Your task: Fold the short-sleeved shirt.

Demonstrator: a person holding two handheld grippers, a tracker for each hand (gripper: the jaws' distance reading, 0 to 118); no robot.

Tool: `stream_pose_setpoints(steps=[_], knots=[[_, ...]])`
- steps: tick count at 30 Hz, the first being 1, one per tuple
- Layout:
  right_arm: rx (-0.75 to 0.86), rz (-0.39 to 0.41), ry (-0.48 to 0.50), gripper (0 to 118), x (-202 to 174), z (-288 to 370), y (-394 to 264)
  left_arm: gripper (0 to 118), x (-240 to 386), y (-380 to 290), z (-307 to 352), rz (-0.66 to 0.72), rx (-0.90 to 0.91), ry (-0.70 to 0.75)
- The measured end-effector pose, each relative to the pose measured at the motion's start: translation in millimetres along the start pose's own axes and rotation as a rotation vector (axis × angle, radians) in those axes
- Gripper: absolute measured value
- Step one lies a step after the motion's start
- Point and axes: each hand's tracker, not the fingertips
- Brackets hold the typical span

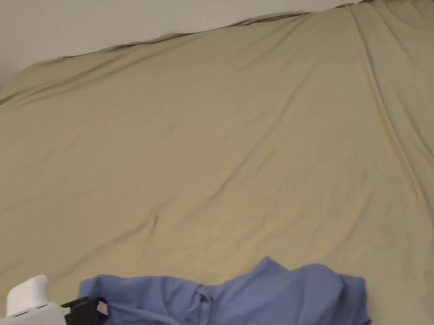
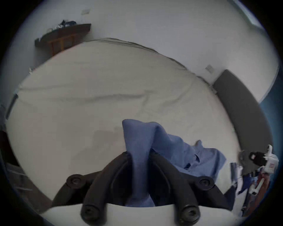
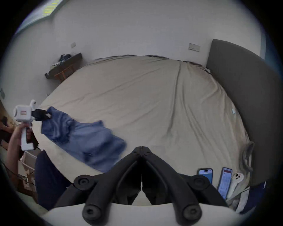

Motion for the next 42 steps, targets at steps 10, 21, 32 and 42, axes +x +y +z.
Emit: stream_pose_setpoints(steps=[10,21,32,42], knots=[[-0.031,-0.027,0.084,2,-8,-14,-4,15,154,-45,8,0.011,-0.094,-0.325],[-0.018,-0.009,0.104,2,-2,-6,-5,95,250,-98,-88,-0.097,-0.171,-0.365],[-0.005,-0.067,0.167,2,5,-10,-14,12,184,-73,-15,-0.113,0.054,-0.241],[0.001,-0.025,0.181,2,-8,-3,-11,0,329,-163,-97,-0.468,-0.245,-0.426]])
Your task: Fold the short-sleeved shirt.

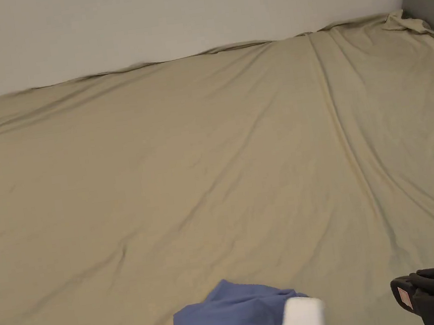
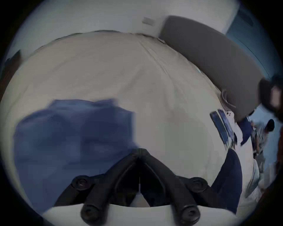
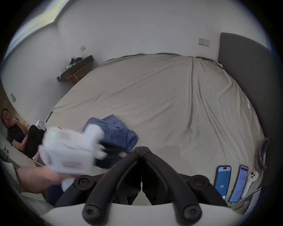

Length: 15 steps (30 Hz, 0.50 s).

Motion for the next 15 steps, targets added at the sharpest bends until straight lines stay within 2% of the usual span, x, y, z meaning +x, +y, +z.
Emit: stream_pose_setpoints(steps=[2,3,5,8,13,15], knots=[[0.019,0.007,-0.007,2,-1,10,3,0,12,2,-15,0.044,-0.067,-0.083],[0.044,0.015,-0.012,2,0,18,5,0,19,2,-8,0.034,-0.035,-0.069],[0.101,0.024,-0.003,2,2,34,8,0,26,5,17,0.023,0.070,-0.134],[0.144,0.023,0.035,2,7,49,12,0,6,8,71,0.057,0.150,-0.225],[0.118,0.021,0.195,2,-4,18,13,0,-95,-5,140,0.282,0.241,-0.129],[0.093,-0.009,0.333,2,-15,-12,11,0,-142,-17,159,0.348,0.261,-0.067]])
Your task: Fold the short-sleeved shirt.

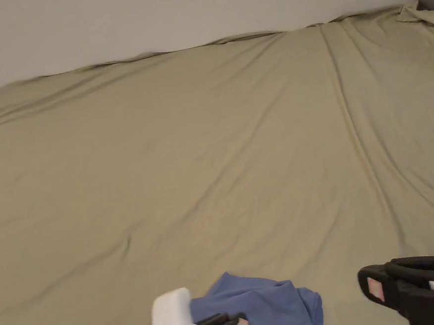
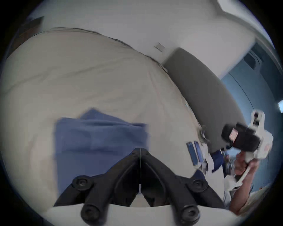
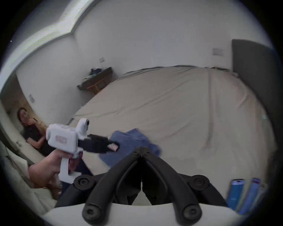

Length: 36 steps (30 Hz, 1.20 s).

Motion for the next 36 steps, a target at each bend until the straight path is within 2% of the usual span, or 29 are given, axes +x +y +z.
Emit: stream_pose_setpoints(steps=[3,5,9,10,11,12,13,14,15,16,18,19,20,22,24,25,27,28,29,30,31,32,33,34,36], knots=[[-0.084,-0.138,0.196,2,6,-61,-11,0,-48,7,21,0.092,0.008,0.101],[-0.162,-0.194,0.217,2,10,-100,-20,0,-64,7,28,0.105,0.009,0.102],[-0.310,-0.331,0.090,2,34,-151,-40,0,-77,6,28,0.145,-0.007,0.082],[-0.331,-0.343,0.040,2,40,-157,-45,0,-78,6,26,0.154,-0.005,0.073],[-0.367,-0.322,-0.053,2,46,-163,-50,1,-77,4,24,0.157,-0.004,0.065],[-0.397,-0.276,-0.126,2,50,-168,-55,16,-77,5,21,0.152,-0.005,0.065],[-0.418,-0.222,-0.163,2,52,-172,-61,59,-77,6,18,0.149,-0.010,0.068],[-0.406,-0.180,-0.149,2,52,-174,-68,118,-77,9,11,0.145,-0.031,0.083],[-0.365,-0.211,-0.119,2,51,-170,-70,118,-78,8,5,0.137,-0.067,0.091],[-0.368,-0.214,-0.139,2,45,-169,-67,118,-76,6,6,0.127,0.015,0.057],[-0.382,-0.071,-0.189,2,31,-170,-64,118,-70,5,-4,0.119,-0.047,0.041],[-0.379,-0.031,-0.195,2,30,-172,-66,118,-76,9,-1,0.115,-0.060,0.034],[-0.369,-0.043,-0.192,2,34,-173,-69,118,-74,9,-6,0.105,-0.080,0.025],[-0.351,-0.139,-0.147,2,46,-170,-71,118,-69,5,-22,0.062,-0.112,0.021],[-0.355,-0.195,-0.105,2,58,-167,-71,118,-63,3,-45,0.015,-0.188,0.061],[-0.355,-0.207,-0.096,2,61,-167,-71,111,-60,1,-52,0.003,-0.211,0.076],[-0.351,-0.244,-0.084,2,67,-164,-71,44,-53,-5,-59,0.012,-0.209,0.054],[-0.349,-0.256,-0.086,2,66,-162,-70,35,-50,-5,-59,0.030,-0.191,0.040],[-0.344,-0.281,-0.077,2,65,-157,-69,35,-48,-4,-58,0.052,-0.170,0.046],[-0.346,-0.353,-0.067,2,63,-152,-69,35,-46,-3,-56,0.062,-0.175,0.045],[-0.364,-0.471,-0.015,2,64,-147,-68,35,-45,-1,-52,0.053,-0.178,0.055],[-0.355,-0.558,0.090,2,67,-141,-68,35,-47,1,-46,0.050,-0.170,0.044],[-0.296,-0.606,0.213,2,66,-133,-68,35,-50,3,-40,0.071,-0.157,0.014],[-0.226,-0.626,0.292,2,63,-123,-64,34,-57,8,-31,0.127,-0.155,-0.037],[-0.149,-0.598,0.343,2,56,-104,-55,34,-76,19,-9,0.217,-0.170,-0.129]])
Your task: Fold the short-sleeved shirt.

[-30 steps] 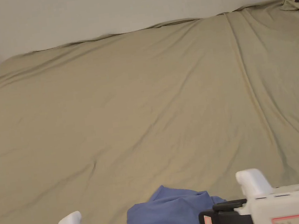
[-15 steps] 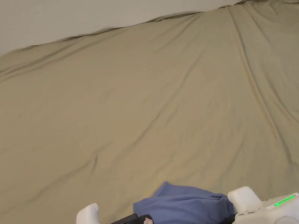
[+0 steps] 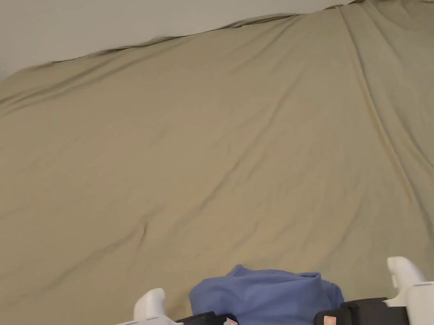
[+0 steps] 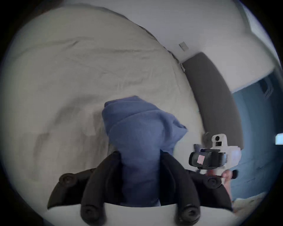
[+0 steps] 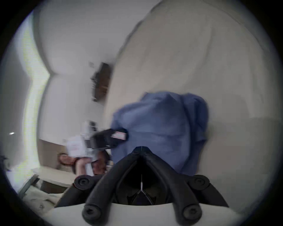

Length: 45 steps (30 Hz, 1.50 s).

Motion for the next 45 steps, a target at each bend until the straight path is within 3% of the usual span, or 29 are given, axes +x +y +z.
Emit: stream_pose_setpoints(steps=[3,7,10,12,16,18,19,20,21,24,27,28,29,30,31,32,34,35,40,45], knots=[[0.047,0.079,0.006,2,-26,23,1,34,-26,22,59,0.027,0.029,0.040],[0.090,0.125,-0.022,2,-41,50,5,34,-68,55,152,-0.027,0.066,0.322],[0.125,0.162,-0.116,2,-40,61,6,34,-105,76,207,0.002,0.099,0.495],[0.134,0.163,-0.161,2,-38,65,6,34,-131,88,231,0.035,0.095,0.558],[0.152,0.105,-0.160,2,-32,70,1,34,-173,99,250,0.084,0.082,0.662],[0.142,0.093,-0.159,2,-32,71,-3,35,-194,99,252,0.173,0.074,0.698],[0.134,0.098,-0.169,2,-34,72,-5,46,-193,90,245,0.223,0.078,0.719],[0.123,0.116,-0.186,2,-37,72,-7,94,-197,87,241,0.240,0.083,0.739],[0.115,0.138,-0.203,2,-39,73,-9,118,-197,85,236,0.216,0.073,0.811],[0.108,0.198,-0.292,2,-46,77,-11,118,-172,77,229,0.028,0.141,0.997],[0.132,0.220,-0.411,2,-48,82,-7,118,-138,82,237,-0.002,0.202,0.885],[0.149,0.222,-0.461,2,-48,84,-2,117,-121,85,239,-0.010,0.236,0.848],[0.172,0.234,-0.527,2,-51,86,3,84,-97,85,239,-0.039,0.305,0.856],[0.209,0.263,-0.604,2,-56,91,10,0,-73,85,236,-0.098,0.398,0.886],[0.269,0.304,-0.695,2,-63,96,19,0,-44,91,244,-0.199,0.551,0.987],[0.333,0.354,-0.801,2,-75,101,29,0,-10,93,246,-0.214,0.648,0.998],[0.478,0.423,-0.905,2,-97,117,49,0,47,99,247,-0.307,0.762,0.879],[0.566,0.468,-0.899,2,-112,127,59,0,60,79,204,-0.344,0.784,0.818],[0.840,0.679,-0.913,2,-199,154,97,0,162,98,153,-0.530,0.848,0.724],[0.934,0.769,-0.878,2,-251,159,106,0,240,95,128,-0.569,0.961,0.591]])
